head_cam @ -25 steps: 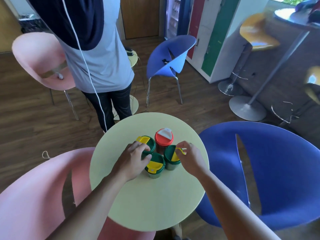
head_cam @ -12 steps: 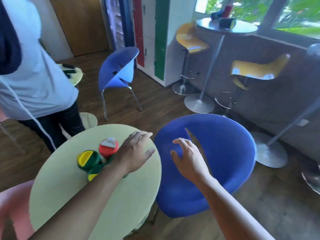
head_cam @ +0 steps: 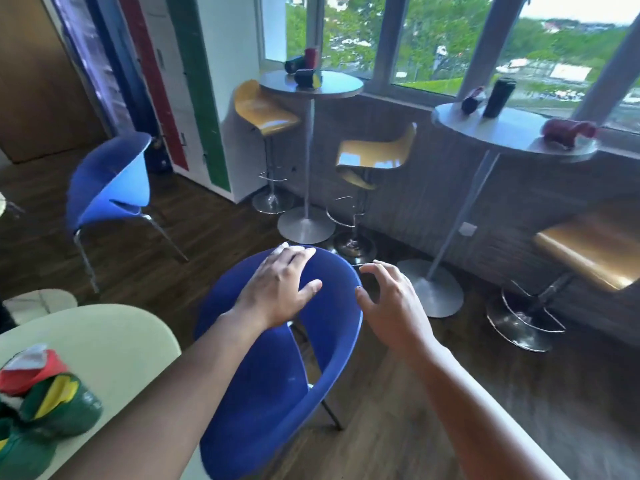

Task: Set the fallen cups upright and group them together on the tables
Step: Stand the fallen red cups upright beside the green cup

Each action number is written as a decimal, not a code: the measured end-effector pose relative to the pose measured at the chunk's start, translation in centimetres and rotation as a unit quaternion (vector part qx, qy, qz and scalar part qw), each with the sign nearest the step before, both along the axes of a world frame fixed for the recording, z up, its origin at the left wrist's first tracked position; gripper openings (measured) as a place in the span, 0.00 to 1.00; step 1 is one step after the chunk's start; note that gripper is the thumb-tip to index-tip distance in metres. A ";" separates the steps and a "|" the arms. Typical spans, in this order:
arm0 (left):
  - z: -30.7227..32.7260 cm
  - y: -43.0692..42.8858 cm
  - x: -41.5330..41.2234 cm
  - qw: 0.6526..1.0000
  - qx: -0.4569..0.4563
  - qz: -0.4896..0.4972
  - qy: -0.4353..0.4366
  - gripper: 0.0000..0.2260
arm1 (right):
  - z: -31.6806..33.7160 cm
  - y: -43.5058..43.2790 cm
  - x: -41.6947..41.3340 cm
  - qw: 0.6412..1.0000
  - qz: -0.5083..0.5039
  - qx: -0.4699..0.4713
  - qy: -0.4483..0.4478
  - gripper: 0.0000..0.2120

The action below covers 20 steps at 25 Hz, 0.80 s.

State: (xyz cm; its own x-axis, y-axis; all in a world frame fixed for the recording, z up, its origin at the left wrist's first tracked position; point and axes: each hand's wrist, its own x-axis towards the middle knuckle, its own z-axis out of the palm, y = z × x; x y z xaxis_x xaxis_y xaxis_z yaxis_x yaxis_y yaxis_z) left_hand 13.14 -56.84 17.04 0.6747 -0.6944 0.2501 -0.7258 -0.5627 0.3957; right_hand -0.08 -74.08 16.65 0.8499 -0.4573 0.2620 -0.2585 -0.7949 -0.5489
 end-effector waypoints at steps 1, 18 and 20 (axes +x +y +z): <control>0.6 -2.1 -0.4 1.000 -0.003 -0.013 -0.004 0.27 | 0.4 -1.7 -0.9 1.000 -0.014 -0.001 -0.003 0.19; 3.4 -34.7 2.8 0.981 -0.040 -0.187 -0.025 0.29 | 2.7 -28.6 -2.6 0.982 -0.188 -0.013 -0.011 0.19; 3.4 -38.9 4.5 0.981 -0.040 -0.191 -0.016 0.29 | 3.0 -32.4 -1.1 0.980 -0.198 -0.012 -0.005 0.18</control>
State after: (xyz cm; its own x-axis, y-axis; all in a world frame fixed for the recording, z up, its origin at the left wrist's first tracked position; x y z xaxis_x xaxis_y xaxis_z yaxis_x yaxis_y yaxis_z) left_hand 17.69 -95.76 20.45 0.3598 -0.8727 0.3300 -0.8901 -0.2151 0.4017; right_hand -1.20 -106.51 19.63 0.6052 -0.7438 0.2838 -0.5436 -0.6465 -0.5353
